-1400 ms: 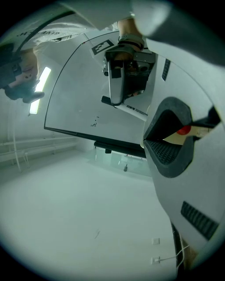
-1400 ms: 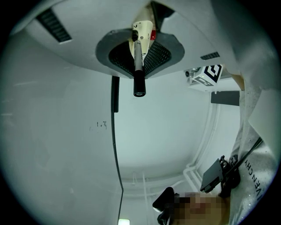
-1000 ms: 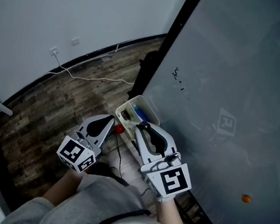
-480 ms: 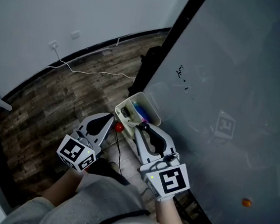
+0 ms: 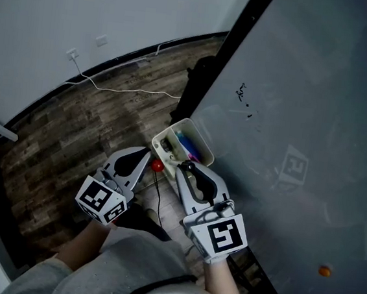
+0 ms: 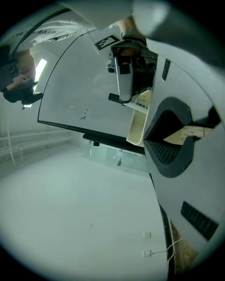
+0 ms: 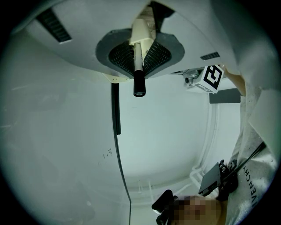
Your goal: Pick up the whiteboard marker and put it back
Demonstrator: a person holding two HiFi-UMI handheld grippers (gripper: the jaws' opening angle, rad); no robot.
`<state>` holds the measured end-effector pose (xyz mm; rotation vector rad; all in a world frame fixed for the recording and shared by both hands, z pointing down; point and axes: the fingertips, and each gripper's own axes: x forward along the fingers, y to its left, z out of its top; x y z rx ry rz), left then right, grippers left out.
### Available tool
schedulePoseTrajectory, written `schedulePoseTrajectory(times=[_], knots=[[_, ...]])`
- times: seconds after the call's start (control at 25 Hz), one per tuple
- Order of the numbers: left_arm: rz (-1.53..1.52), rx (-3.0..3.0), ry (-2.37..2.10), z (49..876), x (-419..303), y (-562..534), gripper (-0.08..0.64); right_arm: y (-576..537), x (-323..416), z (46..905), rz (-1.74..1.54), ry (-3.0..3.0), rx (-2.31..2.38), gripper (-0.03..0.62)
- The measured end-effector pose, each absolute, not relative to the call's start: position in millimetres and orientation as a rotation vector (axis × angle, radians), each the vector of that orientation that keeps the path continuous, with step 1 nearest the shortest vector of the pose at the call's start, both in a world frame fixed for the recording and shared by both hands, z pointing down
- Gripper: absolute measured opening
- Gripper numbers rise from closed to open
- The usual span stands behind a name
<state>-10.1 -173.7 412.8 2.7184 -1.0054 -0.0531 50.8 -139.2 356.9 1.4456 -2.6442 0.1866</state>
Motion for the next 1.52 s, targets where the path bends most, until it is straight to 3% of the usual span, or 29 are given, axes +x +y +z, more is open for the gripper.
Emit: schedulePoseTrajectory(times=[1.52], knots=[[-0.034,2.688,-1.002,423.8,-10.7,-166.8,0.011,-137.5,41.9,369.7,0.058,-2.596,1.446,0.077]])
